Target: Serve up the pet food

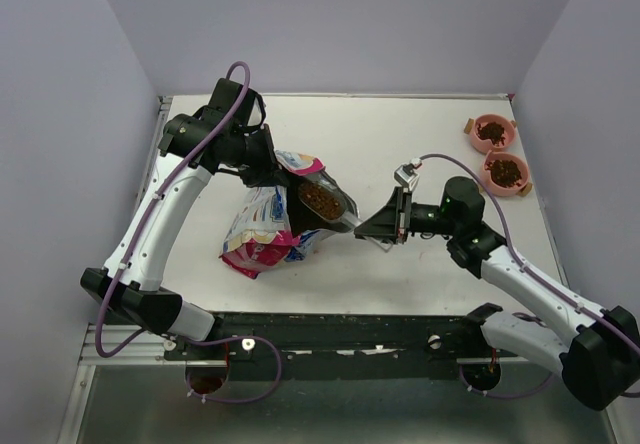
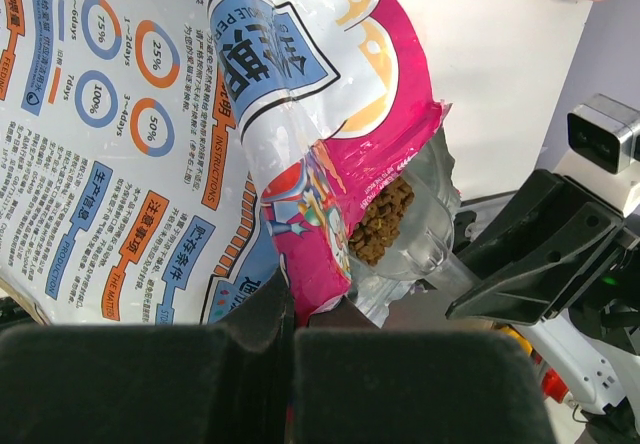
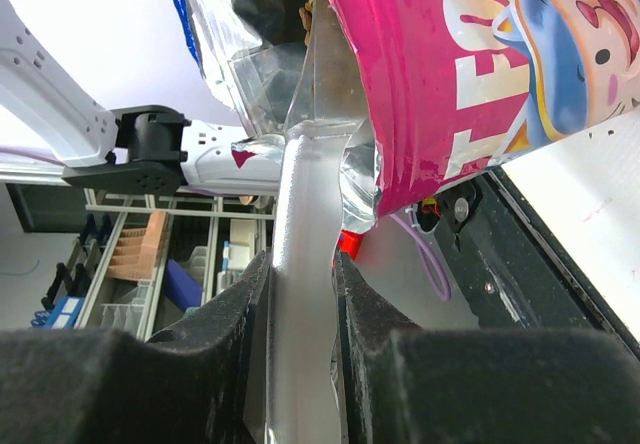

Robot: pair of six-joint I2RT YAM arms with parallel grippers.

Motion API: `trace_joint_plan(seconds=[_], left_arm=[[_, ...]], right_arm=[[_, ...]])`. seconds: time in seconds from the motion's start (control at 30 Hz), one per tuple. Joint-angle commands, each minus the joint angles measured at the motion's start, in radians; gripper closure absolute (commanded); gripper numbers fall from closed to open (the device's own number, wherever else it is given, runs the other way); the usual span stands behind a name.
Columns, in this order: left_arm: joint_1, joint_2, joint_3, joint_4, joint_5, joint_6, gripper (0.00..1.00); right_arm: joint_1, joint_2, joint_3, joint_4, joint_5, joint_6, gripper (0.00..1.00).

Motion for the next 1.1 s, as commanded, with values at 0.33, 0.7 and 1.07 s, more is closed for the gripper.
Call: trace_joint_plan(seconds=[0.33,0.7,1.07], left_arm=[[-0.004,-0.077,0.03,0.123,0.09,-0.046,1.0],[-0.004,-0.08,0.024,0.126,0.094,-0.052,1.0],[-0.003,-0.074,0.027,0.126,0.083,-0.049,1.0]], right_arm=[[-0.007,0.01,-0.081,0.283,-0.043,0.134,1.0],[-0.007,0.154,-0.193,0.671,-0.077,0.326,1.0],[-0.008,0.116,-0.214,0.732,-0.086,0.352,1.0]])
